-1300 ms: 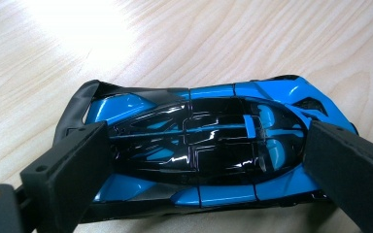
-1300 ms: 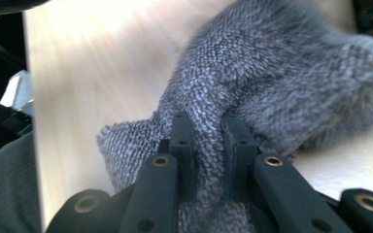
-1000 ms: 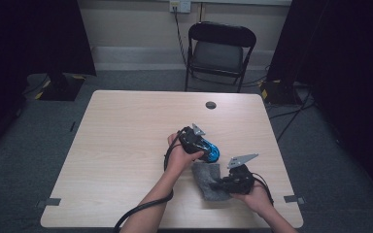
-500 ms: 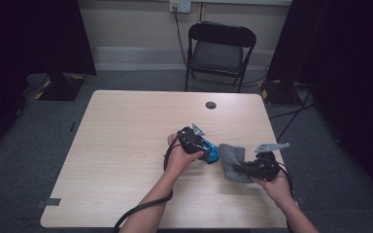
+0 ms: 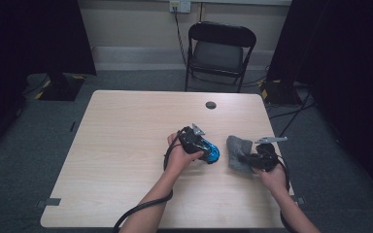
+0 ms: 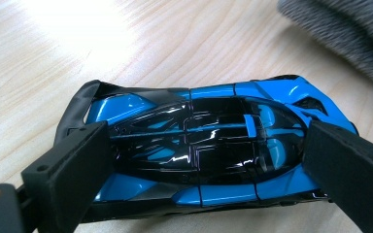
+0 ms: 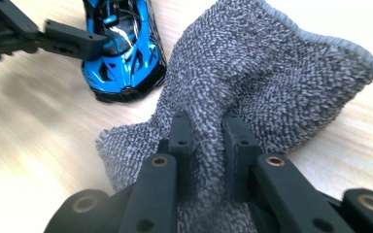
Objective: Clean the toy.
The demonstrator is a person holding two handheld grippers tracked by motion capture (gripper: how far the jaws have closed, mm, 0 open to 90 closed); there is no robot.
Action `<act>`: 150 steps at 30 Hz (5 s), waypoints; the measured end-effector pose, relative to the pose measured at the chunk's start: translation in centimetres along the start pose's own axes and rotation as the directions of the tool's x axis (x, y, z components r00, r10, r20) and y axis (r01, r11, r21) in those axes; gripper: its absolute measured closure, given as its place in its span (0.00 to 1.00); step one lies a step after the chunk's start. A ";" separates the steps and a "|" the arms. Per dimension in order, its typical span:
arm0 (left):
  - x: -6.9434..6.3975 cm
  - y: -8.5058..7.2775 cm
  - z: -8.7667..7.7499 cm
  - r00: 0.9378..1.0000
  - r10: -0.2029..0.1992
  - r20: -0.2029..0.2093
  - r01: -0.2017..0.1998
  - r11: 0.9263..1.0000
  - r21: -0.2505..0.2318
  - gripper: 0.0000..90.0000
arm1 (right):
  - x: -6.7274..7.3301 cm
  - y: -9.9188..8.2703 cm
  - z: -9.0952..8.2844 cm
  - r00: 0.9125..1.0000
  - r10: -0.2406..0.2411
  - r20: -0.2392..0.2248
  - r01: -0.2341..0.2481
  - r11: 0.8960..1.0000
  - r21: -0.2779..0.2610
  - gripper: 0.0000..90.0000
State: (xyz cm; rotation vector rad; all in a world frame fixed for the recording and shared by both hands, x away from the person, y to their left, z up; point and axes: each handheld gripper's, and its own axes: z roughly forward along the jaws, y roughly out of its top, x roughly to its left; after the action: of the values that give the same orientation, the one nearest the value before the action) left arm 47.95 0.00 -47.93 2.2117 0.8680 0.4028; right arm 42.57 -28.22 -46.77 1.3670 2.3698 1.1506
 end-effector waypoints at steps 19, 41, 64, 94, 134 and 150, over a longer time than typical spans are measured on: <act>0.0 0.0 0.0 1.000 0.002 -0.001 -0.002 1.000 -0.002 0.04 | 3.4 0.4 3.1 0.997 -0.063 -0.053 0.067 0.996 0.067 0.85; -0.1 0.0 0.0 1.000 0.000 -0.003 0.000 1.000 0.001 0.04 | 7.2 -0.7 3.4 0.974 -0.117 -0.194 0.135 0.987 0.085 0.85; -0.1 0.0 0.0 1.000 -0.003 -0.002 0.003 1.000 -0.004 0.04 | 9.6 -1.0 4.3 0.944 -0.138 -0.301 0.170 0.982 0.081 0.85; 0.0 -0.1 0.0 1.000 -0.001 -0.001 0.001 1.000 -0.010 0.04 | 6.7 -1.3 -1.3 0.955 -0.167 -0.244 0.179 0.983 0.026 0.85; -0.1 -0.2 0.0 1.000 -0.001 -0.001 0.001 1.000 -0.018 0.04 | 2.1 0.7 2.5 0.998 -0.070 0.002 0.070 0.994 0.083 0.84; -0.1 -0.1 0.0 1.000 0.005 -0.003 -0.005 1.000 -0.008 0.04 | 3.6 0.5 2.9 0.994 -0.086 -0.071 0.092 0.991 0.097 0.84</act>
State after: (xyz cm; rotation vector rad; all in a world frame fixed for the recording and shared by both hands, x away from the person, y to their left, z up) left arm 47.83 0.04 -48.00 2.2073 0.8606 0.4109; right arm 42.26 -23.65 -47.66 1.2563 2.5394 1.0832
